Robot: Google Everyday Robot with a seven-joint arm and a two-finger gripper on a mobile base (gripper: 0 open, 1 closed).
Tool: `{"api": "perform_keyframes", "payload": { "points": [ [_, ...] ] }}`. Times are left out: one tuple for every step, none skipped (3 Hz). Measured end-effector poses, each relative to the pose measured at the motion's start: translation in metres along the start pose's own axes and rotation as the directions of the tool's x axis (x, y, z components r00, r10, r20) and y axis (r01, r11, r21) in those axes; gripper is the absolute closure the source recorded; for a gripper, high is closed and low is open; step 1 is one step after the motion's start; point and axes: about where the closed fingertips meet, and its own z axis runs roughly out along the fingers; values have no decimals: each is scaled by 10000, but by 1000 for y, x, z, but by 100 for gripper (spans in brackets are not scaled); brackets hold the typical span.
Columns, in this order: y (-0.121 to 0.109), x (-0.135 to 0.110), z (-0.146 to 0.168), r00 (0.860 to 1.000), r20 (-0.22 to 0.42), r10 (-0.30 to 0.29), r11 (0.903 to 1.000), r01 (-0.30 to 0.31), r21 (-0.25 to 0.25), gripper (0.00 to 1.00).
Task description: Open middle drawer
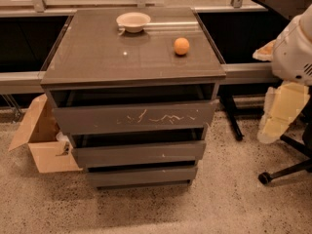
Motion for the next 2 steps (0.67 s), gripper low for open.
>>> {"api": "perform_keyframes", "payload": {
  "points": [
    [10, -1, 43, 9978, 511, -422, 9978, 447, -486, 0],
    [20, -2, 90, 9900, 1228, -694, 9906, 830, -1092, 0]
  ]
}}
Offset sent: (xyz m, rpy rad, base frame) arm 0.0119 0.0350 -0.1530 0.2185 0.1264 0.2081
